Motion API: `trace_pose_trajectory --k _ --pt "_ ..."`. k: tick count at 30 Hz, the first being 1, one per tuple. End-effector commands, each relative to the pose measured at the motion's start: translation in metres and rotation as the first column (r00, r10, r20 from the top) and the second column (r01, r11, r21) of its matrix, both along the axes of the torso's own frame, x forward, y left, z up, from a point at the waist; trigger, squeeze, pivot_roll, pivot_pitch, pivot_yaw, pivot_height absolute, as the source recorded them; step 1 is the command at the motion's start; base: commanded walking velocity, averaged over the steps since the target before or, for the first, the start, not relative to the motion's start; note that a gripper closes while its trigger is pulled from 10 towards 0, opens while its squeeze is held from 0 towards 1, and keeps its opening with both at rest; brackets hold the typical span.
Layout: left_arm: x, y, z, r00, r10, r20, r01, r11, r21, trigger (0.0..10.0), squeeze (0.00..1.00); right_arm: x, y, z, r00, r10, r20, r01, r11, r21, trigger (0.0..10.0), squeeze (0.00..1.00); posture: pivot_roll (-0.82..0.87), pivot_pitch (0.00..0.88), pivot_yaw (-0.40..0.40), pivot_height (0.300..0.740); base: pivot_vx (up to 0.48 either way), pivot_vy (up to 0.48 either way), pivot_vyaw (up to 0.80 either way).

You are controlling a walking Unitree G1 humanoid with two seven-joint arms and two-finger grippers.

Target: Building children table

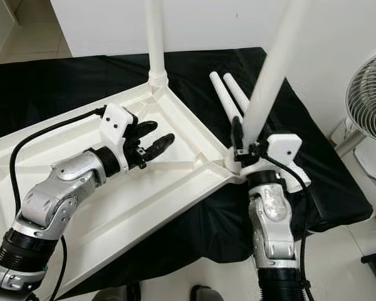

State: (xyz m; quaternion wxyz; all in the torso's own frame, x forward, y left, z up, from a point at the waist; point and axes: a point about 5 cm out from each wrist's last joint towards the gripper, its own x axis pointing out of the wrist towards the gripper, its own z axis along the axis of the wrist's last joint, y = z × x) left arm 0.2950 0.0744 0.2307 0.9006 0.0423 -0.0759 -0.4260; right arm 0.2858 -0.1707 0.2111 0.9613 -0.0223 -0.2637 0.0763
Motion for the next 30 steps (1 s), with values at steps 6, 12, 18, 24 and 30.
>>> trace_pose_trajectory --k 6,12,18,24,30 --pt "-0.002 -0.017 0.021 0.982 -0.182 0.043 0.184 0.982 -0.049 10.0 0.0 0.01 -0.003 0.02 0.994 0.112 -0.012 -0.112 0.993 -0.022 10.0 0.0 -0.02 0.167 -0.04 0.74 0.0 0.0 0.0" --pt "-0.004 -0.028 0.051 0.941 -0.338 0.019 0.335 0.921 -0.202 10.0 0.0 0.017 -0.002 0.029 0.973 0.222 -0.057 -0.226 0.969 -0.097 10.0 0.0 -0.01 0.142 -0.068 0.74 0.0 0.0 0.0" --pt "-0.012 -0.037 0.071 0.885 -0.462 0.066 0.463 0.85 -0.25 10.0 0.21 0.022 0.002 0.031 0.944 0.314 -0.105 -0.327 0.933 -0.149 10.0 0.0 0.01 0.125 -0.077 0.74 0.0 0.0 0.0" --pt "-0.014 -0.047 0.077 0.856 -0.504 0.11 0.516 0.84 -0.168 10.0 1.0 0.028 0.009 0.033 0.913 0.383 -0.142 -0.405 0.892 -0.199 10.0 0.0 0.03 0.094 -0.082 0.74 0.0 0.0 0.0" --pt "-0.008 -0.05 0.089 0.861 -0.492 0.126 0.507 0.848 -0.153 10.0 0.0 0.029 0.015 0.035 0.866 0.464 -0.187 -0.497 0.841 -0.214 10.0 0.0 0.05 0.081 -0.075 0.74 0.0 0.0 0.0"
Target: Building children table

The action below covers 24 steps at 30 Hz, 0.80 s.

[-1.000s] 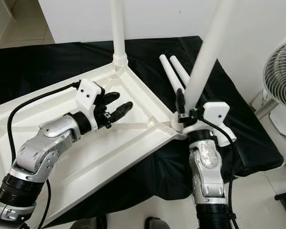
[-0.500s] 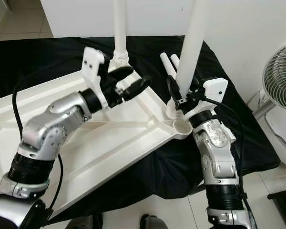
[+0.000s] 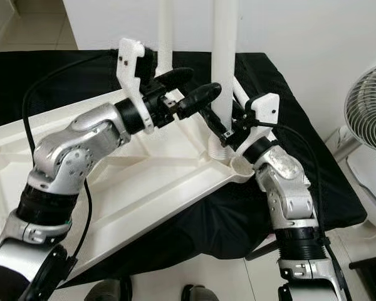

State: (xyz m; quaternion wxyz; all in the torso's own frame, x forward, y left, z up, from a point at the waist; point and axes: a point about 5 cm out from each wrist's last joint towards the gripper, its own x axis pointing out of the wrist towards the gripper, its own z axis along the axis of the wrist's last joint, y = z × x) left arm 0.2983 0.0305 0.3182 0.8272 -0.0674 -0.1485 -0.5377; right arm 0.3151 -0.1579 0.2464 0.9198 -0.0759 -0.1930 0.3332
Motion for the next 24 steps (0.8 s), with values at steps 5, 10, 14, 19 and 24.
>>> trace_pose_trajectory --k 5,10,14,19,24 --pt "-0.003 -0.007 0.008 0.977 -0.201 0.068 0.196 0.978 0.071 10.0 0.0 -0.001 0.01 -0.001 0.994 0.103 -0.026 -0.104 0.993 -0.048 10.0 0.0 0.06 0.078 -0.072 0.74 0.0 0.0 0.0" --pt "0.001 -0.009 0.018 0.978 -0.194 0.073 0.189 0.98 0.069 10.0 0.0 -0.002 0.012 -0.003 0.987 0.153 -0.045 -0.156 0.985 -0.07 10.0 0.0 0.06 0.079 -0.069 0.74 0.0 0.0 0.0" --pt "0.002 -0.01 0.023 0.975 -0.214 0.055 0.211 0.975 0.064 10.0 0.0 -0.001 0.012 -0.005 0.985 0.163 -0.055 -0.167 0.982 -0.086 10.0 0.0 0.07 0.081 -0.063 0.74 0.0 0.0 0.0" --pt "0.005 -0.009 0.027 0.975 -0.221 0.018 0.22 0.975 0.036 0.0 0.0 0.0 0.01 -0.007 0.987 0.153 -0.055 -0.157 0.984 -0.085 10.0 0.0 0.07 0.081 -0.058 0.74 0.0 0.0 0.0" --pt "0.005 -0.008 0.027 0.974 -0.225 0.018 0.224 0.973 0.046 0.0 0.0 0.0 0.01 -0.007 0.988 0.142 -0.052 -0.146 0.986 -0.08 10.0 0.0 0.07 0.081 -0.055 0.74 0.0 0.0 0.0"
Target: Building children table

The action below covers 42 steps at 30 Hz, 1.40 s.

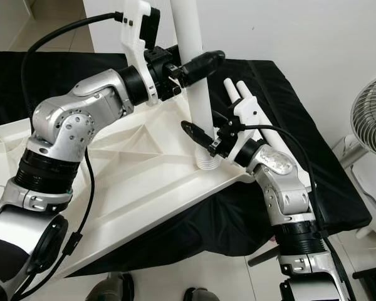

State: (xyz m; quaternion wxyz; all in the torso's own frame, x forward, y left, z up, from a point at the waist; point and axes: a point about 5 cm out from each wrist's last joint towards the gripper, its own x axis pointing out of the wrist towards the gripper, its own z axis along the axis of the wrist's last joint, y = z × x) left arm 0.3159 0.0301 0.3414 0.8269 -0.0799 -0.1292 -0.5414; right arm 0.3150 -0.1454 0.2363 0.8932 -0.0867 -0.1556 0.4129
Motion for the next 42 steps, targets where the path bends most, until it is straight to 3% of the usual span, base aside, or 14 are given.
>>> trace_pose_trajectory --k 1,11,12,13,14,19,24,25,26,27,28,29,39,42 --pt "-0.013 -0.008 0.004 0.973 -0.22 0.069 0.217 0.975 0.049 0.0 0.0 0.001 -0.003 0.003 1.0 -0.014 0.02 0.014 1.0 0.001 10.0 0.0 0.07 0.079 -0.055 0.74 0.0 0.0 0.0" --pt "-0.01 -0.01 0.004 0.974 -0.212 0.079 0.206 0.975 0.08 0.0 0.0 0.004 -0.007 0.007 0.999 -0.043 0.014 0.042 0.999 0.033 10.0 0.0 0.06 0.087 -0.049 0.74 0.0 0.0 0.0" --pt "-0.008 -0.011 0.004 0.978 -0.194 0.08 0.187 0.978 0.088 2.0 0.0 0.004 -0.006 0.007 0.999 -0.039 0.005 0.039 0.998 0.04 10.0 0.56 0.06 0.087 -0.049 0.74 0.0 0.0 0.0" --pt "-0.008 -0.011 0.004 0.978 -0.194 0.08 0.187 0.978 0.088 2.0 0.0 0.004 -0.006 0.007 0.999 -0.039 0.005 0.039 0.998 0.04 10.0 0.56 0.06 0.087 -0.049 0.74 0.0 0.0 0.0" --pt "-0.003 -0.013 0.003 0.986 -0.135 0.094 0.123 0.985 0.124 10.0 0.0 0.003 -0.004 0.007 1.0 -0.025 -0.01 0.026 0.998 0.058 10.0 1.0 0.06 0.09 -0.048 0.74 0.0 0.0 0.0" --pt "0.0 -0.013 0.004 0.99 -0.097 0.097 0.085 0.988 0.128 10.0 0.0 0.004 -0.003 0.007 0.999 -0.033 -0.01 0.033 0.997 0.066 10.0 1.0 0.06 0.092 -0.048 0.74 0.0 0.0 0.0" --pt "0.018 -0.005 0.017 0.977 0.184 0.112 -0.194 0.977 0.09 10.0 0.0 0.012 0.004 0.004 0.984 -0.177 0.004 0.177 0.983 0.057 10.0 1.0 0.06 0.104 -0.055 0.74 0.0 0.0 0.0" --pt "0.018 -0.005 0.017 0.977 0.184 0.112 -0.194 0.977 0.09 10.0 0.0 0.012 0.004 0.004 0.984 -0.177 0.004 0.177 0.983 0.057 10.0 1.0 0.06 0.104 -0.055 0.74 0.0 0.0 0.0" --pt "0.021 0.0 0.021 0.961 0.246 0.125 -0.258 0.962 0.085 10.0 0.0 0.016 0.006 0.003 0.975 -0.222 -0.002 0.222 0.973 0.06 10.0 0.25 0.06 0.104 -0.055 0.74 0.0 0.0 0.0" --pt "0.021 0.0 0.021 0.961 0.246 0.125 -0.258 0.962 0.085 10.0 0.0 0.016 0.006 0.003 0.975 -0.222 -0.002 0.222 0.973 0.06 10.0 0.25 0.06 0.104 -0.055 0.74 0.0 0.0 0.0" --pt "0.024 0.004 0.025 0.945 0.302 0.123 -0.312 0.948 0.069 10.0 0.0 0.019 0.008 0.001 0.964 -0.266 -0.005 0.266 0.962 0.062 10.0 0.04 0.06 0.106 -0.057 0.74 0.0 0.0 0.0" --pt "0.025 0.007 0.028 0.934 0.338 0.118 -0.346 0.937 0.052 10.0 0.0 0.021 0.011 0.001 0.953 -0.302 -0.009 0.302 0.951 0.07 10.0 0.0 0.06 0.107 -0.057 0.74 0.0 0.0 0.0" --pt "0.025 0.008 0.038 0.888 0.447 0.107 -0.447 0.894 -0.024 10.0 0.0 0.026 0.028 0.004 0.897 -0.441 -0.015 0.439 0.889 0.131 10.0 0.0 0.06 0.113 -0.056 0.74 0.0 0.0 0.0" --pt "0.022 0.005 0.035 0.869 0.485 0.096 -0.481 0.875 -0.063 10.0 0.0 0.029 0.036 0.003 0.862 -0.504 -0.048 0.505 0.849 0.154 10.0 0.0 0.06 0.117 -0.05 0.74 0.0 0.0 0.0"
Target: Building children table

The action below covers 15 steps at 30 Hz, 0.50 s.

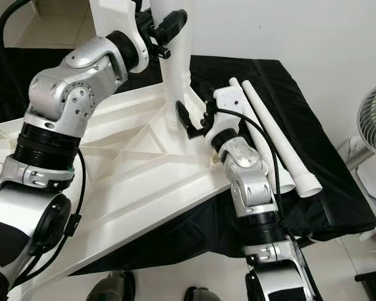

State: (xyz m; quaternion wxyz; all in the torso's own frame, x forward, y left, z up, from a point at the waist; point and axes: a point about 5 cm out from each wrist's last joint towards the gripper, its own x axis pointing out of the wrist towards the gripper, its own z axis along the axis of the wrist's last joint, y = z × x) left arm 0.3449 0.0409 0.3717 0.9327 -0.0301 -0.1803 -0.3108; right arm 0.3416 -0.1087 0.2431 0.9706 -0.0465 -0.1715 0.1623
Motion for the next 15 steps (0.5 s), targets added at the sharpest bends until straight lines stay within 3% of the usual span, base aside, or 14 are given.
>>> trace_pose_trajectory --k 1,4,12,15 --pt "-0.007 -0.006 0.005 0.999 -0.018 0.039 0.018 1.0 -0.011 10.0 0.0 0.002 -0.001 -0.004 0.999 -0.027 -0.026 0.027 1.0 -0.008 10.0 0.0 0.06 0.117 -0.05 0.74 0.0 0.0 0.0" --pt "-0.013 -0.014 -0.002 1.0 -0.01 0.016 0.011 0.996 -0.084 10.0 0.0 0.007 0.011 -0.013 0.995 -0.077 -0.071 0.079 0.996 0.035 10.0 0.0 0.07 0.121 -0.049 0.74 0.0 0.0 0.0" --pt "-0.02 -0.023 0.0 0.998 -0.003 0.055 0.008 0.996 -0.084 10.0 0.0 0.007 0.027 -0.016 0.994 -0.004 -0.114 0.01 0.999 0.051 10.0 0.0 0.09 0.123 -0.068 0.74 0.0 0.0 0.0" --pt "-0.02 -0.023 0.002 0.998 0.009 0.055 -0.004 0.996 -0.092 10.0 0.0 0.008 0.03 -0.018 0.993 0.0 -0.117 0.001 1.0 0.013 10.0 0.0 0.1 0.119 -0.075 0.74 0.0 0.0 0.0"
